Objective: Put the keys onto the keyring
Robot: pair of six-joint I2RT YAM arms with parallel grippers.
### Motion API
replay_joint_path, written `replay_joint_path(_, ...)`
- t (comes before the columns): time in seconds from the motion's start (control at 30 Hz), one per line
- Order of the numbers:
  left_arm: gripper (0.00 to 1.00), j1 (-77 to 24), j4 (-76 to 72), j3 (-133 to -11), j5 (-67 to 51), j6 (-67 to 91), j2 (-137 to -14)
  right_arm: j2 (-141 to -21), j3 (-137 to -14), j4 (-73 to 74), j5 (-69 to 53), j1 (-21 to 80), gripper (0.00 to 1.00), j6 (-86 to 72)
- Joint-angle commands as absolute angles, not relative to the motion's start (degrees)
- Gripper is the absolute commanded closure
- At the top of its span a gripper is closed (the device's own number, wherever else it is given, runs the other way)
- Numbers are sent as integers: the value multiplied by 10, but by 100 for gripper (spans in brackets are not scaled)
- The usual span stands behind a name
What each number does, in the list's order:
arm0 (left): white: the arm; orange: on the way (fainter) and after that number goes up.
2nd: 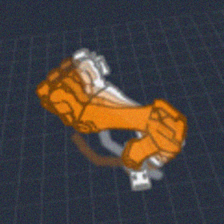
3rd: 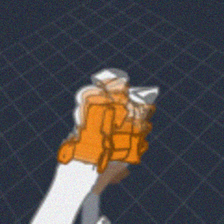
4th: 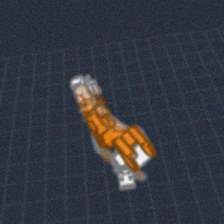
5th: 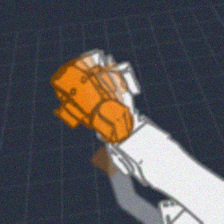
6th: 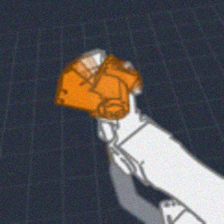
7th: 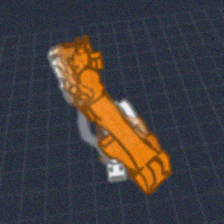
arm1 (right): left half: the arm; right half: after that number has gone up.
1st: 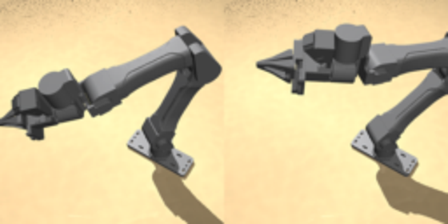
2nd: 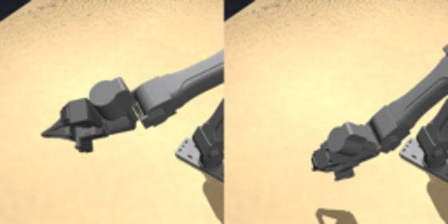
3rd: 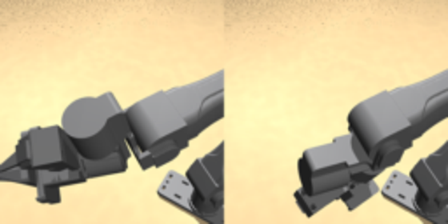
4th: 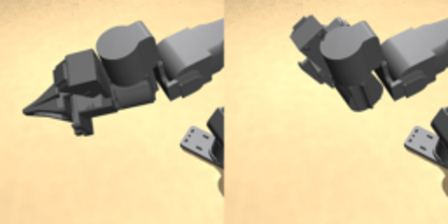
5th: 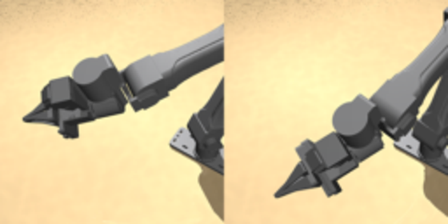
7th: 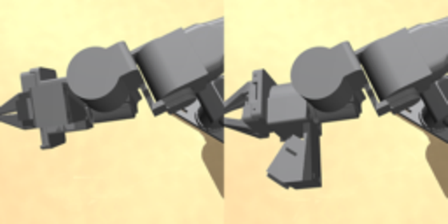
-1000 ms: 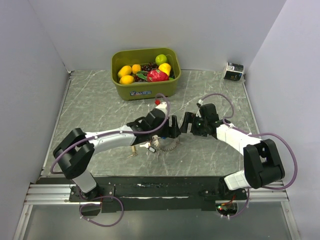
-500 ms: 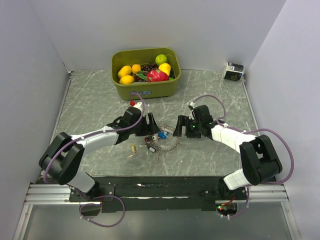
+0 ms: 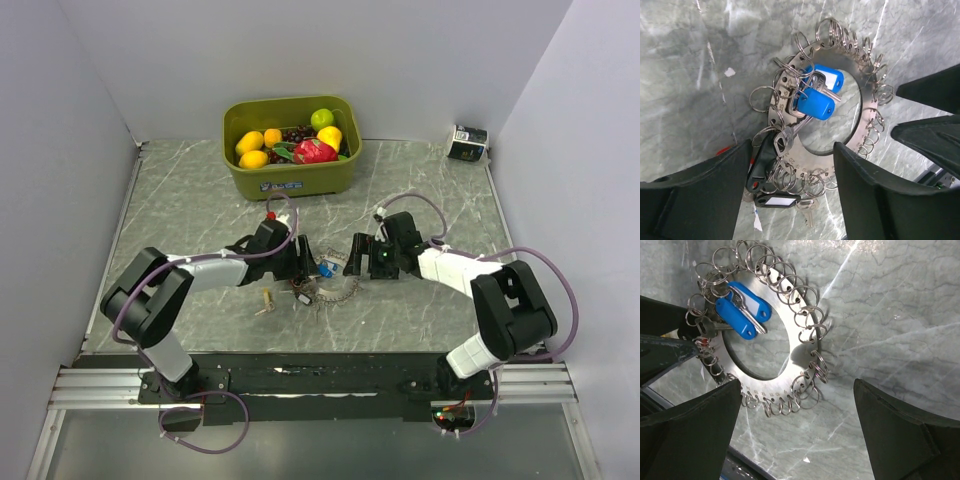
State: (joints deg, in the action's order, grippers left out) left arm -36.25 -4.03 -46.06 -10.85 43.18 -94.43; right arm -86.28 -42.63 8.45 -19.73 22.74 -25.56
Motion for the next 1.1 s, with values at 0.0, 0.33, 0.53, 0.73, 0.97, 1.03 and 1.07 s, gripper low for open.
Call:
replay_joint_path(0.0, 32, -364, -75, -467, -128, 442, -955, -881, -431, 56, -214, 233, 0, -263)
replay_joint_path(0.33, 49, -364, -66, -457, -107, 437, -947, -899, -425, 35, -242, 233, 0, -273)
replay_joint_path(0.53, 50, -364, -42, -463, -84, 426, -941, -889, -424, 54, -234, 233, 1, -265)
replay_joint_path(0.73, 52, -364, -33, -468, -82, 405, -936, -869, -415, 49, -245, 233, 10, -258)
replay_joint_path(0.97, 53, -364, -37, -468, -80, 401, -935, -872, -410, 45, -258, 233, 35, -257)
replay_joint_path(1.03, 53, -364, -38, -468, -79, 400, -936, -867, -396, 36, -265, 233, 44, -261)
replay_joint_path(1.07, 53, -363, -42, -468, -80, 400, -936, -867, -390, 31, -265, 234, 57, -263)
